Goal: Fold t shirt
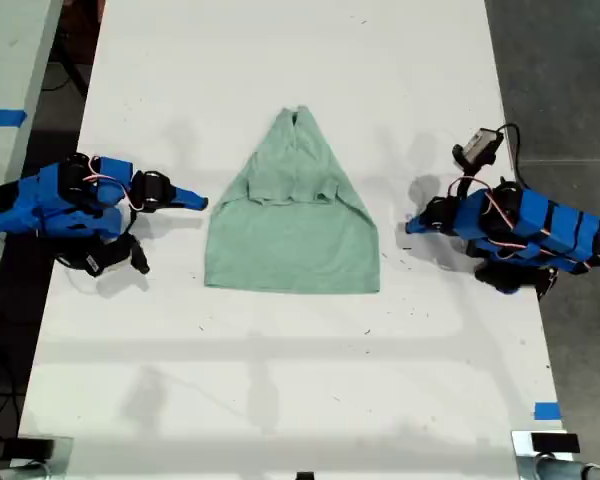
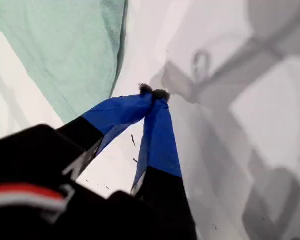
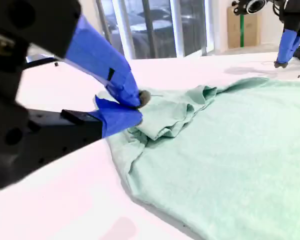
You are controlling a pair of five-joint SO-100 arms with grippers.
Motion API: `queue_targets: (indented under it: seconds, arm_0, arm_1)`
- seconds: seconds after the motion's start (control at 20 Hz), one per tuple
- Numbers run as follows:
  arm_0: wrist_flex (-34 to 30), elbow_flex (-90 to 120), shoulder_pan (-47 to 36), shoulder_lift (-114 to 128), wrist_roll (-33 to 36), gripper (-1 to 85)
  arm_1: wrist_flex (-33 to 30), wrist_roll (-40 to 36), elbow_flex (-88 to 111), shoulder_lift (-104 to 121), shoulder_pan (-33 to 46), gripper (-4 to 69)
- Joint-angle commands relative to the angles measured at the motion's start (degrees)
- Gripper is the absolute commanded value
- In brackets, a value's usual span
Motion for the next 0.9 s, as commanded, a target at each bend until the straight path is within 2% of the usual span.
queue_targets:
  seconds: [0.0,0.35,0.4,0.5,0.85]
  arm_0:
    - [0.4,0.4,-0.8,0.5,-0.7,-0.2]
    - [0.9,0.4,-1.3,0.5,-1.0,-0.2]
    - [0.9,0.4,-1.5,0.5,-1.0,-0.2]
    - [1.0,0.4,-1.8,0.5,-1.0,-0.2]
    - [1.2,0.6,-3.3,0.5,-1.1,-0.2]
  arm_1:
    - [0.0,0.6,0.7,0.5,-0.3,-0.3]
    - [0.0,0.8,0.7,0.5,-0.4,-0.3]
    - [0.4,1.0,0.4,0.5,-0.3,-0.3]
    - [5.5,4.2,-1.9,0.5,0.3,-0.3]
    - [6.6,1.4,-3.5,0.5,-2.1,-0.3]
